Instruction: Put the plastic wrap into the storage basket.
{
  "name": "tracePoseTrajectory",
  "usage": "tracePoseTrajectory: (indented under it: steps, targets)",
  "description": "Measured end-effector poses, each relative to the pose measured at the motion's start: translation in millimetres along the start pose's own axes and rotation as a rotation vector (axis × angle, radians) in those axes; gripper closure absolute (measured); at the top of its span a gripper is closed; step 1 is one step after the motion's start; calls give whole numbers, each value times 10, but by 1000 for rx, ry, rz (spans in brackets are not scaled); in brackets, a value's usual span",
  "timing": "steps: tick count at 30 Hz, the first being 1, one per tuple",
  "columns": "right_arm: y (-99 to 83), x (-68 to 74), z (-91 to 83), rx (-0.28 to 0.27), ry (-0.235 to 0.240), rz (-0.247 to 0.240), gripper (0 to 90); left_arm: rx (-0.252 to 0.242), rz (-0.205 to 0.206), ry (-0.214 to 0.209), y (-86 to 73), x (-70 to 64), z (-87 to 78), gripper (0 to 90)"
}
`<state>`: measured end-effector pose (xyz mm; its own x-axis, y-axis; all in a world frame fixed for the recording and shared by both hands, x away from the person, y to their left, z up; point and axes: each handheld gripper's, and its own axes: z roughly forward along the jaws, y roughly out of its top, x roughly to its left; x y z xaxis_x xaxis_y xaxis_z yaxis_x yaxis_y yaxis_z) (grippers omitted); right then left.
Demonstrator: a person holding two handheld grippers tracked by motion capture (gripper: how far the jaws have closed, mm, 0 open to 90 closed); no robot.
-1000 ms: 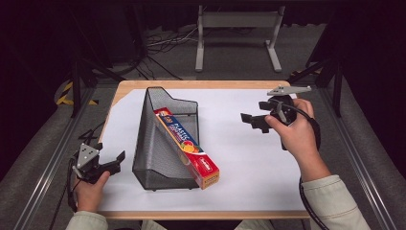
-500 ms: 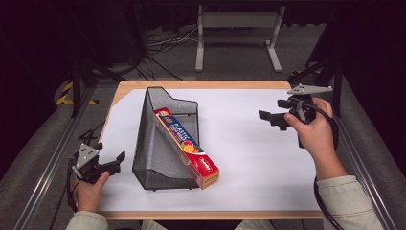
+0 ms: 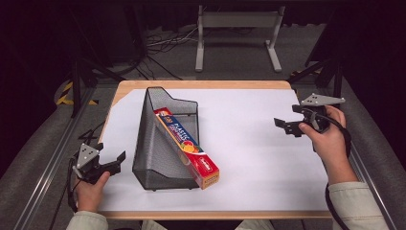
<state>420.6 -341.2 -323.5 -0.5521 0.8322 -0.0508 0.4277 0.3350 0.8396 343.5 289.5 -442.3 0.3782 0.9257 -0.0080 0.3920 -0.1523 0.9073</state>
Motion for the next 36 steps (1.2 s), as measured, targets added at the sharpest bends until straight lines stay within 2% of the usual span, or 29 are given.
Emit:
tracePoseTrajectory:
  steps: [6, 8, 17, 26, 36]
  targets:
    - [-192, -43, 59, 27, 6, 11, 106, -1, 0, 0, 0, 3, -6, 112]
    - [-273, -50, 84, 30, 6, 30, 108, 1, 3, 0, -1, 4, -6, 112]
    - [-544, -67, 170, 39, 26, 36, 108, 1, 0, 1, -5, 2, -6, 112]
    - [-820, -34, 202, 39, 27, 53, 108, 3, 2, -1, -5, -4, -6, 113]
    - [-1001, 34, 261, 52, 31, 44, 106, 0, -3, 0, -14, -4, -8, 113]
